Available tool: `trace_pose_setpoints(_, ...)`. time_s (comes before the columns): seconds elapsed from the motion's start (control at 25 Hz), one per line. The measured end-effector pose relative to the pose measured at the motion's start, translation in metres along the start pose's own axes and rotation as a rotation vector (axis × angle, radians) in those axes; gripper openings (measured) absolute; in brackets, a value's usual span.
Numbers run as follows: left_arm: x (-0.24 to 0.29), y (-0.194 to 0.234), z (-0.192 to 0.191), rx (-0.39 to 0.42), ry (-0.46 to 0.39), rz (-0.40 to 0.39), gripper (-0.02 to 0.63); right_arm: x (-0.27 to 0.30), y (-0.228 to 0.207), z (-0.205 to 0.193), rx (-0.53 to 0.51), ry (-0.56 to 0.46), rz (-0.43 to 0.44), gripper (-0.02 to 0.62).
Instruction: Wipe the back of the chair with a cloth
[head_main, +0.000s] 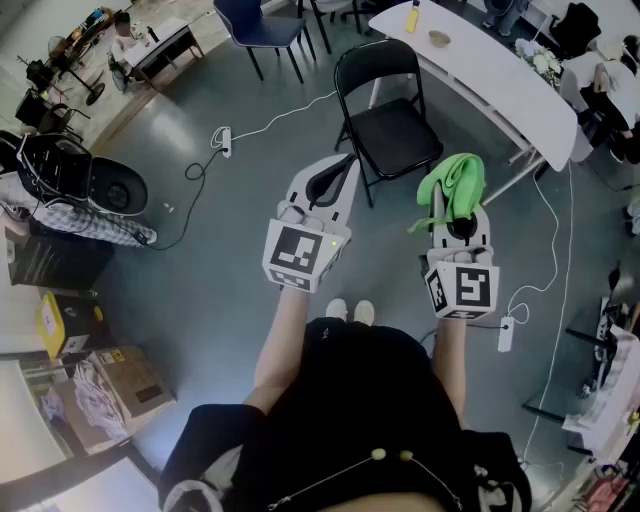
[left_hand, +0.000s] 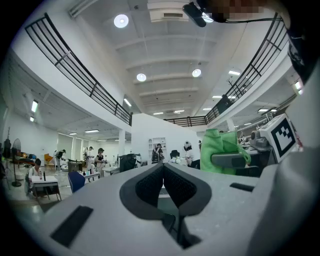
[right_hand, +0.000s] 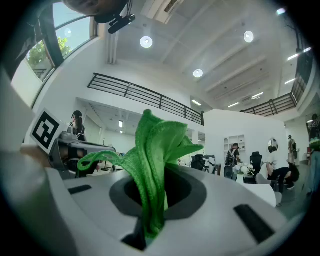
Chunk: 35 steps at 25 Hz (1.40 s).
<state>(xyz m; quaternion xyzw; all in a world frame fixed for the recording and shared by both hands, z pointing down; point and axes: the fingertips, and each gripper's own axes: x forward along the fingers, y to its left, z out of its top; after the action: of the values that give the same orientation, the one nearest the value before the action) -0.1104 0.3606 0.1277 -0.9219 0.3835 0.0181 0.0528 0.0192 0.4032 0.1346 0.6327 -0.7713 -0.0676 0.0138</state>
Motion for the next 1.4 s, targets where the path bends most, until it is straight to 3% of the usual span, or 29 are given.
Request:
trace_pose_setpoints(0.68,0.002,-0.013,-0.006,-0.011,0.019,0.022,0.005,-0.010,-0.018,-0.004,0.033,0.008,-0.001,0.043)
trace_pose_setpoints(0.92,0.005,-0.022,-0.007,-0.011,0.030,0.037,0.005,-0.019,-0.032,-0.005,-0.001,0.014,0.001,0.043)
trace_pose_setpoints(1.4,0.007,-0.037,-0.034,-0.024,0.083,0.081,0.005,-0.034,-0.077,-0.038,0.030,0.076,-0.024,0.044)
